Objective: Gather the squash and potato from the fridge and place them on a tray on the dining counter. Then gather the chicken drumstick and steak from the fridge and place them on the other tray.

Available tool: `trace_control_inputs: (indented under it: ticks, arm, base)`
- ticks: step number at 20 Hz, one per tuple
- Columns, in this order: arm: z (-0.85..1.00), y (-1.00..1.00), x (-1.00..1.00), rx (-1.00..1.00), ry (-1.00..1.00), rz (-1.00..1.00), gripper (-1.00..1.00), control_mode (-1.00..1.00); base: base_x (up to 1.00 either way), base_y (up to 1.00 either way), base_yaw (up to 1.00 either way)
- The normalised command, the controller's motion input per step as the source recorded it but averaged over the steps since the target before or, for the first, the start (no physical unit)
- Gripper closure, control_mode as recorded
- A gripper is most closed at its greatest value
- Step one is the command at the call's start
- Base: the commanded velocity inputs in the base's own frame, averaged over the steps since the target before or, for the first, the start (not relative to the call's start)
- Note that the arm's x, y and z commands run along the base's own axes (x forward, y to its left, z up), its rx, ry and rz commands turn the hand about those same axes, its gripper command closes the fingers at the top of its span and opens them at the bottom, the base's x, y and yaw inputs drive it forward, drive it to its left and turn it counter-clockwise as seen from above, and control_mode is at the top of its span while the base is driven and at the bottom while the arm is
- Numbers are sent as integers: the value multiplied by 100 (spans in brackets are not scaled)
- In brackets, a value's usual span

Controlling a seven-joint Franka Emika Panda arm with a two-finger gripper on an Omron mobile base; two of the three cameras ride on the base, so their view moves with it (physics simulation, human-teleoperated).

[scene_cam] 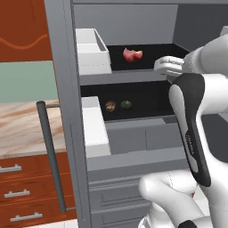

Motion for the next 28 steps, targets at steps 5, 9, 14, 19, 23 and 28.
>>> trace_control_inputs:
  ticks: [5, 9, 14, 19, 23, 28]
  arm:
    - [1, 0, 3, 12, 2, -5, -100, -100]
    - [0, 0, 8, 10, -1, -1, -100, -100]
    - [0, 0, 23, 8, -2, 0, -100, -100]
    - [0, 0, 46, 7, -6, 0, -100, -100]
    - [0, 0, 55, 7, 0, 0, -100, -100]
    - [0, 0, 59, 6, 1, 0, -100, -100]
  base:
    - [0, 0, 0]
    - [0, 0, 0]
    - [0, 0, 0]
    - [0, 0, 0]
    - [0, 0, 0]
    - [0, 0, 0]
